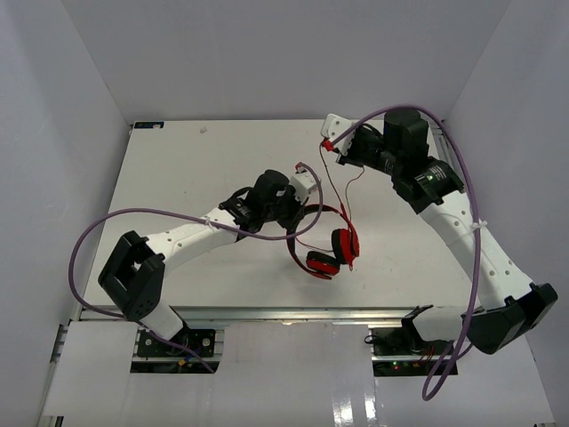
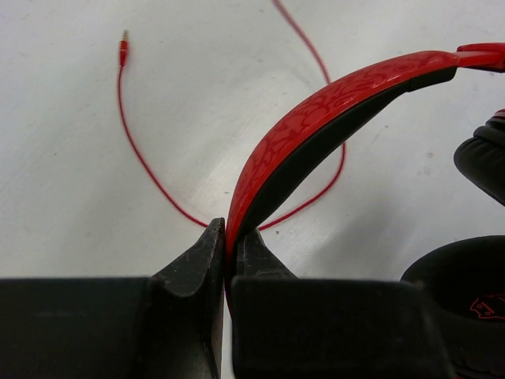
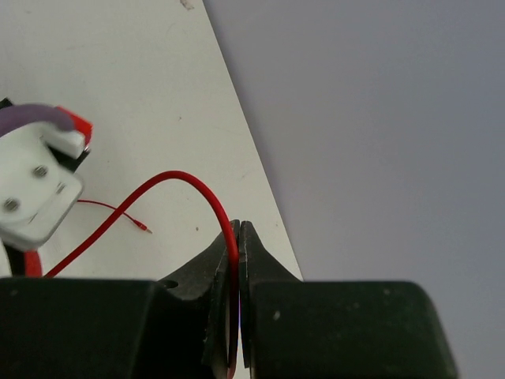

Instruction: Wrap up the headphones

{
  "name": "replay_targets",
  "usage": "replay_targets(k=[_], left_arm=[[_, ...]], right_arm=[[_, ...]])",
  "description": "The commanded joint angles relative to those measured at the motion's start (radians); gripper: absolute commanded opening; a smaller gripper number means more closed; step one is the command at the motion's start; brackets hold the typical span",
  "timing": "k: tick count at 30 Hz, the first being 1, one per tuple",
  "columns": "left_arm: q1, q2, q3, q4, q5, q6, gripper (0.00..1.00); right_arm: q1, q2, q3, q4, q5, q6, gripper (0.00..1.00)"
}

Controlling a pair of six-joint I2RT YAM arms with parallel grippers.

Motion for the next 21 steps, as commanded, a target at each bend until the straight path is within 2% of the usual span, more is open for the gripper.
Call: replay_targets(k=[1, 7, 13, 21], left_arm=[[-0.047, -0.018, 0.022, 0.049, 0.06, -0.005, 0.0], [-0.084, -0.071, 0.001, 0.049, 0.07, -0.014, 0.0], [-0.095, -0.172, -0.101, 0.052, 0.062, -0.03, 0.0], [-0.107, -0.287, -0.171, 0.073, 0.089, -0.05, 0.0]], right_arm=[[0.002, 0.029, 0.029, 0.085, 0.064, 0.03, 0.08], [-0.021, 0.064, 0.007, 0.118, 0.179, 0.073, 0.08], [-0.1, 0.06, -0.008, 0.115, 0.167, 0.128, 0.08], [-0.137, 0.045, -0.073, 0.115, 0.156, 0.175, 0.08]])
